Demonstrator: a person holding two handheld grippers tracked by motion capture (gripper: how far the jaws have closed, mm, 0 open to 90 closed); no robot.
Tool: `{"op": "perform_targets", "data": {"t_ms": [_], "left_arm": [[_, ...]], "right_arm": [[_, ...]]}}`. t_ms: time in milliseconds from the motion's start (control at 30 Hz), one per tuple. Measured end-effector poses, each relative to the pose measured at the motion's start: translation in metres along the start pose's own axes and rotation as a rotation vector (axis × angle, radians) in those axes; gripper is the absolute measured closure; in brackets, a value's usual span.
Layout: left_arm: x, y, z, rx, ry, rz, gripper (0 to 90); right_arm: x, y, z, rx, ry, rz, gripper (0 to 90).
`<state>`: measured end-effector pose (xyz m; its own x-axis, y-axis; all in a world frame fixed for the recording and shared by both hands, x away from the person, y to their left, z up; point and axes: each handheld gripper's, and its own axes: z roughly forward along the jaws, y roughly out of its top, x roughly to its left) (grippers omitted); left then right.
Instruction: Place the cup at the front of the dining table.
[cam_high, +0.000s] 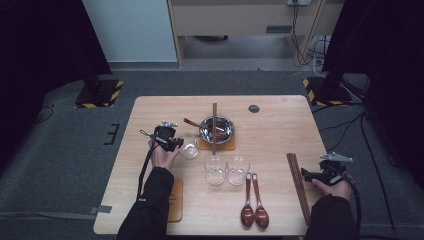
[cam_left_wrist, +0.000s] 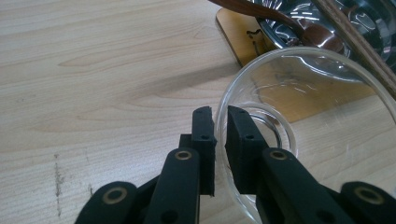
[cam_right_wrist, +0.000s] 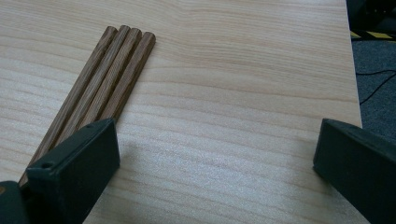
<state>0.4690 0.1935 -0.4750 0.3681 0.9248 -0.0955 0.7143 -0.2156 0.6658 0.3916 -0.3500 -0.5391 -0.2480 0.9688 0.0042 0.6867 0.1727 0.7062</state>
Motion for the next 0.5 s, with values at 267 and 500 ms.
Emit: {"op": "perform_targets", "data": {"t_ms": [267,500], "left_arm": [[-0.0004,0.0009,0.0049,-0.025,0.01,-0.01,80.4],[0.002,0.0011,0.0062,-0.037,0.016,-0.017,80.0]], "right_arm": [[0.0,0.0,0.0,0.0,0.0,0.0,0.4],[0.0001,0.0002,0.0001,0.0,0.0,0.003,0.4]]}}
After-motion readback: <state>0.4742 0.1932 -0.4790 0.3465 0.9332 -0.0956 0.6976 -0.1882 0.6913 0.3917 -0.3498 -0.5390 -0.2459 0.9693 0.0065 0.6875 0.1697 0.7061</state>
